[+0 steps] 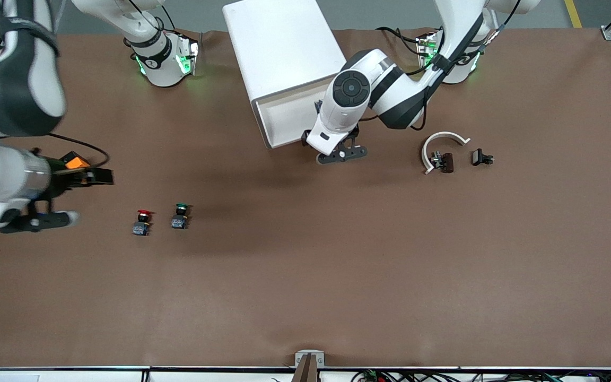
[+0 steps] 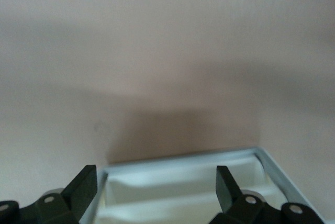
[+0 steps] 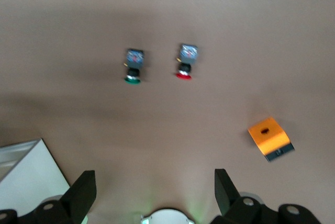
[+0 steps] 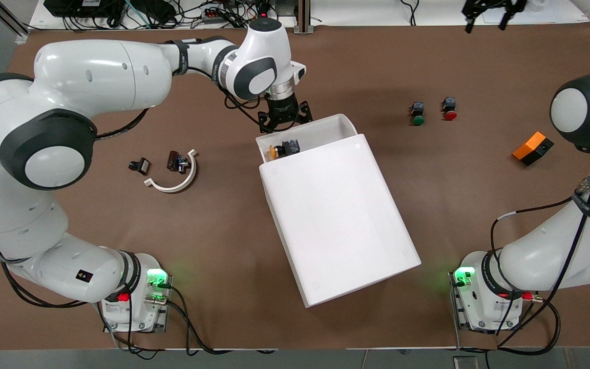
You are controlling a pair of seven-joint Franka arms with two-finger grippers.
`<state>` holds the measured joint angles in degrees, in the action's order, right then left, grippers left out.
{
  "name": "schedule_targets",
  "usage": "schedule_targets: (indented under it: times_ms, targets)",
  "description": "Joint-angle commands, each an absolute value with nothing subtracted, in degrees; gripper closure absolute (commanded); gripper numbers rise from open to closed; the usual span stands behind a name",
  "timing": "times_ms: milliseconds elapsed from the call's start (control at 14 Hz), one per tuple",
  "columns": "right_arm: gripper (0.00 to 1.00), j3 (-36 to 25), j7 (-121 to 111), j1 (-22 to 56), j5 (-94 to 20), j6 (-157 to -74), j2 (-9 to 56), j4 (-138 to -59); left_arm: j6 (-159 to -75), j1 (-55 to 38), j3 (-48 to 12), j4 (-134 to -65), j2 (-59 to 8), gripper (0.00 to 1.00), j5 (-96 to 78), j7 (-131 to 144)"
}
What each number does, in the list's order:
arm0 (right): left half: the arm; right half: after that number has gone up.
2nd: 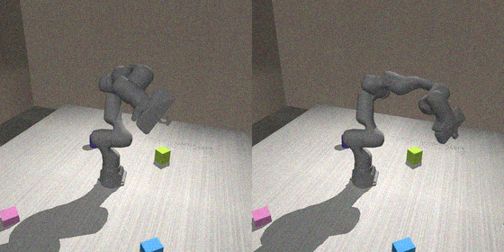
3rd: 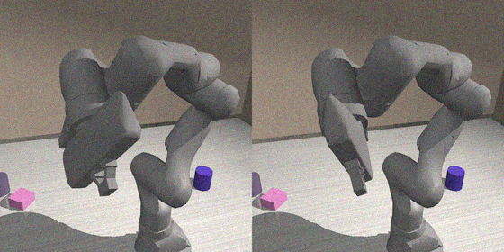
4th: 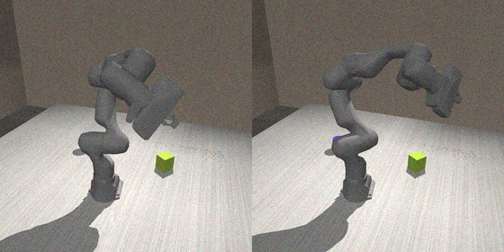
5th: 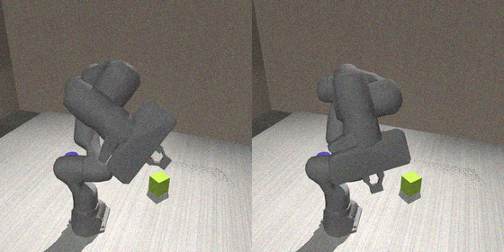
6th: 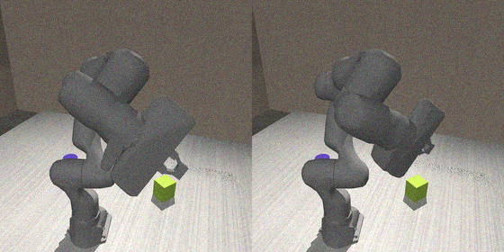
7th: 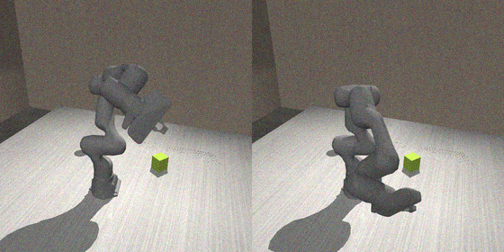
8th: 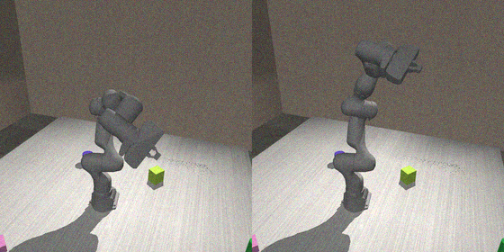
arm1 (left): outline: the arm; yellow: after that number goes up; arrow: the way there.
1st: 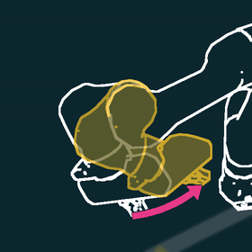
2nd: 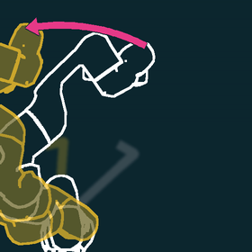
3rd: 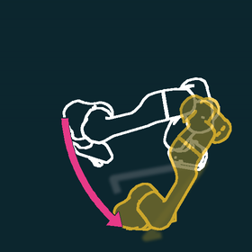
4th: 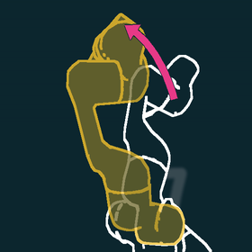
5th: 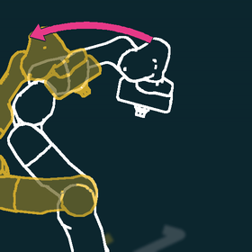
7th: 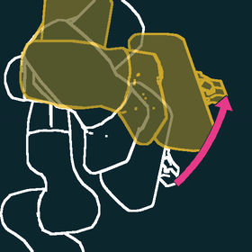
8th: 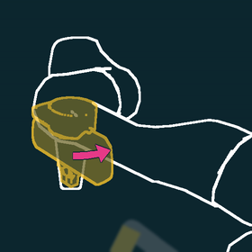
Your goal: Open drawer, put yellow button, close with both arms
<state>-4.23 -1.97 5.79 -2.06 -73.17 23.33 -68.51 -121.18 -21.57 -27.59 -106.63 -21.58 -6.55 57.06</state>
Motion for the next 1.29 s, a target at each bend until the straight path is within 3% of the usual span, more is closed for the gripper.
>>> schedule_targets:
  times_ms: [0,571,1214]
  targets:
    - [0.0,-2.9,-2.29,2.82,2.0,-70.75,21.45,-68.82,-118.84,-21.71,-29.43,-106.87,-21.35,0.0,-10.89,57.22]
    - [0.0,-2.46,-1.85,2.55,4.92,-69.26,18.63,-69.08,-116.28,-22.15,-34.54,-107.23,-25.4,0.0,-11.42,57.83]
    - [0.0,-2.46,-2.02,1.49,4.48,-67.85,12.57,-67.5,-111.89,-22.85,-35.07,-106.52,-25.14,0.0,-13.01,58.54]
